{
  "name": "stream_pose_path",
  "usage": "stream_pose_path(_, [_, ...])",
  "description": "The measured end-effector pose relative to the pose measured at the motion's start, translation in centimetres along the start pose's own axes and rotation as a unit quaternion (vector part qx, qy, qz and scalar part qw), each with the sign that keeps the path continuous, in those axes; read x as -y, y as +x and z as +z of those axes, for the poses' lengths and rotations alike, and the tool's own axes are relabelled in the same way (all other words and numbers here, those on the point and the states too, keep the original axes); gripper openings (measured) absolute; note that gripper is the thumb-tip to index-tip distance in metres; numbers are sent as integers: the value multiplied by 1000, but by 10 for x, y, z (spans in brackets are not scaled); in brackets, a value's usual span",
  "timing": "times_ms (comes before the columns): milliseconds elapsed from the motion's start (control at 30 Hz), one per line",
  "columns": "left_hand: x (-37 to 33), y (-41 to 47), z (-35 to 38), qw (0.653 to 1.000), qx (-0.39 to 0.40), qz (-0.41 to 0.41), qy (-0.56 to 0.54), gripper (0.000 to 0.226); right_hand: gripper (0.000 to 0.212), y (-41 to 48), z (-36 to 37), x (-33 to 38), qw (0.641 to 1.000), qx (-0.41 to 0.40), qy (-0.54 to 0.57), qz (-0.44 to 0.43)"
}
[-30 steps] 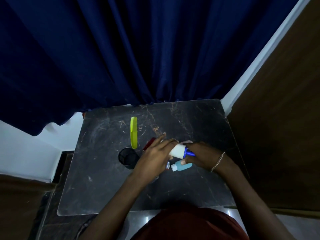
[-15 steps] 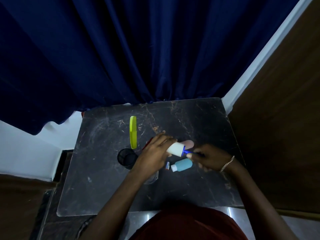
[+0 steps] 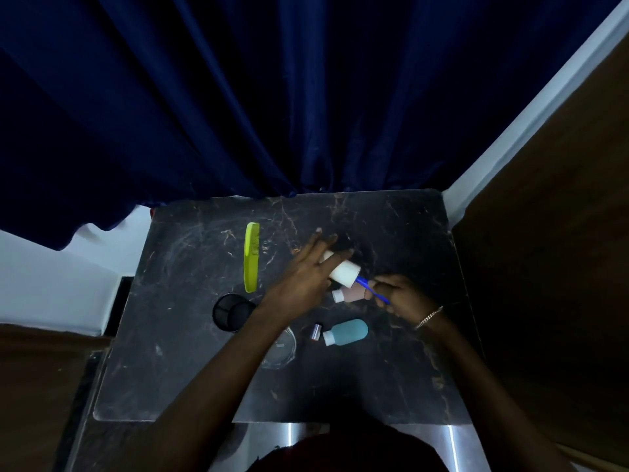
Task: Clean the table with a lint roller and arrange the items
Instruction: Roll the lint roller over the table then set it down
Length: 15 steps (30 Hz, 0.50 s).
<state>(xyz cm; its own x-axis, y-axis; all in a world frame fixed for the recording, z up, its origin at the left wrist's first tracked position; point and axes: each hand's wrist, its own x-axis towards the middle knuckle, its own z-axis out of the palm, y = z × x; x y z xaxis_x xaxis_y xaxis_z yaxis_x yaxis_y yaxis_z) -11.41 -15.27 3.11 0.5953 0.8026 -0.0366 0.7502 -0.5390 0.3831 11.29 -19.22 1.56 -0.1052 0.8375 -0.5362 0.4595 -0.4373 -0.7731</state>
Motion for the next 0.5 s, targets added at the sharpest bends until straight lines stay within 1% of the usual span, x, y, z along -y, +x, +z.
stream_pose_path(67, [2,12,3,1000,-7,-21,7,105,28,18,-8,-7,1000,-7,-4,1])
stream_pose_path(133, [6,21,4,999,-14,-39,9,113,23,37,-18,-15,1000,-17,-1,3])
stream_pose_path(200, [9,27,6,998,-17,-57,7,111,18,55,-32,-23,999,-38,7,15])
stream_pose_path(233, [11,29,7,998,-17,-64,8,108,19,66,-40,-29,998,-57,5,22])
stream_pose_path(367, [17,33,12,996,-8,-83,19,92,31,107,-69,-41,987,-132,-78,42])
stream_pose_path(400, [19,34,13,996,-2,-89,23,89,31,117,-78,-42,987,-133,-68,65])
stream_pose_path(433, [20,35,14,995,3,-95,25,86,32,128,-88,-44,987,-121,-26,104])
stream_pose_path(500, [24,37,17,994,12,-102,24,83,38,146,-113,-50,974,-63,88,197])
